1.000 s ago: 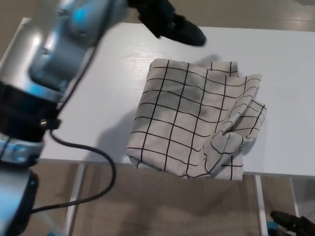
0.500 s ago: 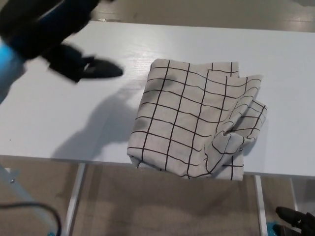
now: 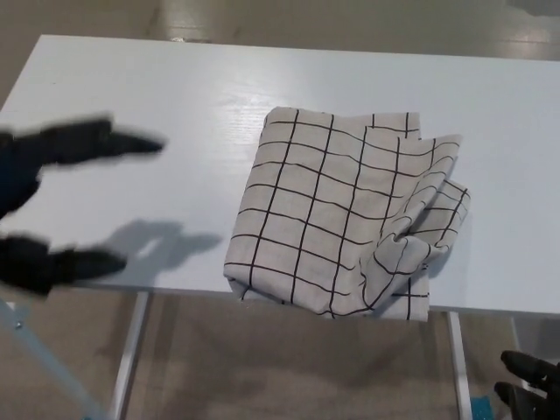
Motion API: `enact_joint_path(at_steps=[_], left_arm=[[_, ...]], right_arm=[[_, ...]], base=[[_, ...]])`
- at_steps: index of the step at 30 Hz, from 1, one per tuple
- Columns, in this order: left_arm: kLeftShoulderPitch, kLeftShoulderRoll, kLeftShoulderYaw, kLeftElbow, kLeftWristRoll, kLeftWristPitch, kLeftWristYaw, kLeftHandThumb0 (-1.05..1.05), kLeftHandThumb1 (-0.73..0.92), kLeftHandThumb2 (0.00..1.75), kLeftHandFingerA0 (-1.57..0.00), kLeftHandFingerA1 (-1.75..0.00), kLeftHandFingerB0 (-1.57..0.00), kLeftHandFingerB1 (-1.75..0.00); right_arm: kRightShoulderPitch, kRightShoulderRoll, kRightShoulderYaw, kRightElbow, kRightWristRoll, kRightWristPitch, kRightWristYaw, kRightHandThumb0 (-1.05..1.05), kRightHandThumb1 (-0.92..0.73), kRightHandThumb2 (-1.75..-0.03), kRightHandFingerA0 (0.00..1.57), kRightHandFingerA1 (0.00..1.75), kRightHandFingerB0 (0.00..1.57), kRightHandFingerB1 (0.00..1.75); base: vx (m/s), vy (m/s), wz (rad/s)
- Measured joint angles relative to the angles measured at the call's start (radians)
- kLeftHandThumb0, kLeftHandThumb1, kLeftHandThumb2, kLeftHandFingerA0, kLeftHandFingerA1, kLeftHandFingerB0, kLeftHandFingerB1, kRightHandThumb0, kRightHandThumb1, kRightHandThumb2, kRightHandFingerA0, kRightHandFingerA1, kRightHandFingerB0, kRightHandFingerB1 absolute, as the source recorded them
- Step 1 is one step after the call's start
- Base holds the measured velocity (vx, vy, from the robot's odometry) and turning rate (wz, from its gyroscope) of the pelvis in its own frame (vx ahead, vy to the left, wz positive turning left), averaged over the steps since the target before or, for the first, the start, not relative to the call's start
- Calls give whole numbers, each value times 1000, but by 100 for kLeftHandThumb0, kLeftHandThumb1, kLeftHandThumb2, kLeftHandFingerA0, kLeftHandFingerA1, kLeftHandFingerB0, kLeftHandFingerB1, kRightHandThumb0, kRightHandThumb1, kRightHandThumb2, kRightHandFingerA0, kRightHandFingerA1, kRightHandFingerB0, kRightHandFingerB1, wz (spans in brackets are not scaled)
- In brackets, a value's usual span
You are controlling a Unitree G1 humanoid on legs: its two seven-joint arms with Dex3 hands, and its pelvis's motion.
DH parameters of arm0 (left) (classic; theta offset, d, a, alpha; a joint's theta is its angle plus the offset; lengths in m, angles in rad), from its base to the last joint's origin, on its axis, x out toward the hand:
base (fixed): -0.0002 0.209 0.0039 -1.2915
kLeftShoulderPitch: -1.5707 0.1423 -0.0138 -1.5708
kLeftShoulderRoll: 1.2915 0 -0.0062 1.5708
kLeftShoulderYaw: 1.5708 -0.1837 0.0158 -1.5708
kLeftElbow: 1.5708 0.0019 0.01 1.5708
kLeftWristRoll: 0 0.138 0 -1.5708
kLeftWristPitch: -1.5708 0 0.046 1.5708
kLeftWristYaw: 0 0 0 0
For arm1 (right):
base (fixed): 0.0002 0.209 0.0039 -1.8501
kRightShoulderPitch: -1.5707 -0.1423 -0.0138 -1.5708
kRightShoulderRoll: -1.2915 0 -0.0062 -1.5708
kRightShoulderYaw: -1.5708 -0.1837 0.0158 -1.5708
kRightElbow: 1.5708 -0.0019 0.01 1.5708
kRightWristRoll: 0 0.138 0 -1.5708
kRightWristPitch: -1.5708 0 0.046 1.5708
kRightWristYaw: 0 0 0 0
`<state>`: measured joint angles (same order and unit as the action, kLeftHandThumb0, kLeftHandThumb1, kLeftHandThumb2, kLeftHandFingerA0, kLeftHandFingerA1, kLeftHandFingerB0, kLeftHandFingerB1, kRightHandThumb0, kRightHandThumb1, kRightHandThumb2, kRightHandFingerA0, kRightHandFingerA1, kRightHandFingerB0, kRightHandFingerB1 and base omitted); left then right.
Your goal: Use the left hand to fold a white towel with checkered patterns in half.
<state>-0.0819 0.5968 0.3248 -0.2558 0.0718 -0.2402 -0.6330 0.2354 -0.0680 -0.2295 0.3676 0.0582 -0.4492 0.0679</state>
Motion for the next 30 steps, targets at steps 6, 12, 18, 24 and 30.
enact_joint_path(at_steps=[6, 12, 18, 24, 30], left_arm=[[267, -23, 57, 0, -97, 10, -76, -62, 47, 56, -36, -34, -42, -34], [507, -66, 60, 143, -161, -22, -134, -73, 55, 58, -30, -32, -28, -30], [562, -93, 47, 359, -180, -75, -156, -78, 59, 59, -29, -32, -29, -30], [516, -120, 34, 594, -173, -138, -135, -82, 58, 61, -26, -31, -29, -31], [434, -146, 18, 827, -159, -181, -73, -77, 57, 59, -28, -31, -30, -30]], right_arm=[[37, 0, -20, -54, 2, 15, 1, -40, -75, -62, 52, 66, 70, 52], [99, 0, -39, -104, 12, 38, 2, -40, -75, -62, 46, 64, 63, 55], [125, -1, -54, -119, 25, 62, 1, -40, -75, -62, 43, 63, 57, 55], [129, -2, -57, -113, 27, 79, -2, -40, -76, -63, 39, 60, 48, 53], [133, -2, -50, -87, 27, 85, 1, -42, -76, -62, 35, 57, 43, 50]], base=[[0, 0, 0], [0, 0, 0], [0, 0, 1], [0, 0, 0], [0, 0, 0]])
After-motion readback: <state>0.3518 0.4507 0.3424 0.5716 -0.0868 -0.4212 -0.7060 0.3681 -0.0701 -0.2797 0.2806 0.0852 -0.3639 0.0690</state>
